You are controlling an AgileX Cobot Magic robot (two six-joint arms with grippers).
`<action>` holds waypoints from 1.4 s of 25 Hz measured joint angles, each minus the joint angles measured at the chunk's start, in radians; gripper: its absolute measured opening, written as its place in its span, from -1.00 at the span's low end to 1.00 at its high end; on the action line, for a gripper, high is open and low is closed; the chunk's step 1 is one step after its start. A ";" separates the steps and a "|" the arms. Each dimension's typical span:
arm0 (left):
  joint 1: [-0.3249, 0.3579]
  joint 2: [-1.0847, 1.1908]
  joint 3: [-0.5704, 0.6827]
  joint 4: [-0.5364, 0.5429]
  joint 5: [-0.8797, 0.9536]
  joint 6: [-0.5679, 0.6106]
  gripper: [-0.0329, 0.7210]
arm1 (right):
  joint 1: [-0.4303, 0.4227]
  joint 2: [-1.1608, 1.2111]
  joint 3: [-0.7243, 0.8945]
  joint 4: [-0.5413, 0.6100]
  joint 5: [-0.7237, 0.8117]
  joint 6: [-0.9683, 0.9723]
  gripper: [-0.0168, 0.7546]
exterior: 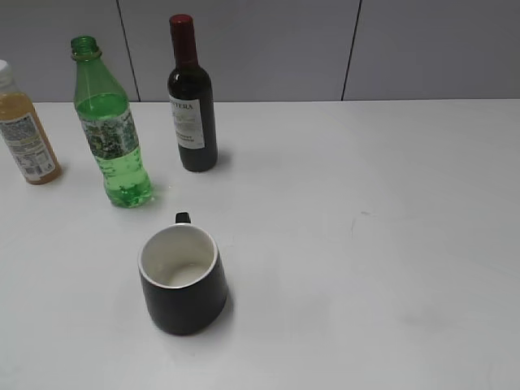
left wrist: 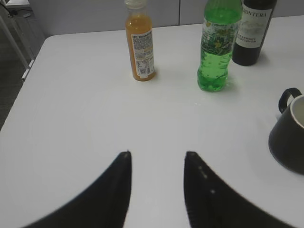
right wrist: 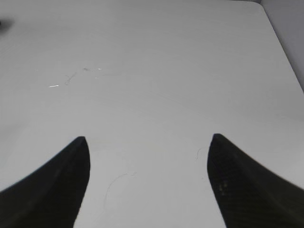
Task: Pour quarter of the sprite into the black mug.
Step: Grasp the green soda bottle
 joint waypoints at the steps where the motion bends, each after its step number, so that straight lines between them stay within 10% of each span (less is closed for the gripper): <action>1: 0.000 0.000 0.000 0.000 0.000 0.000 0.15 | 0.000 0.000 0.000 0.000 0.000 0.000 0.56; 6: 0.000 0.000 0.000 0.000 0.000 0.000 0.78 | 0.000 0.000 0.000 0.000 0.000 0.000 0.56; 16: 0.000 0.011 -0.012 -0.019 -0.055 0.000 0.81 | 0.000 0.000 0.000 0.000 0.000 0.000 0.56; 35: 0.000 0.429 0.144 -0.185 -0.915 0.140 0.72 | 0.000 0.000 0.000 0.000 0.000 0.000 0.56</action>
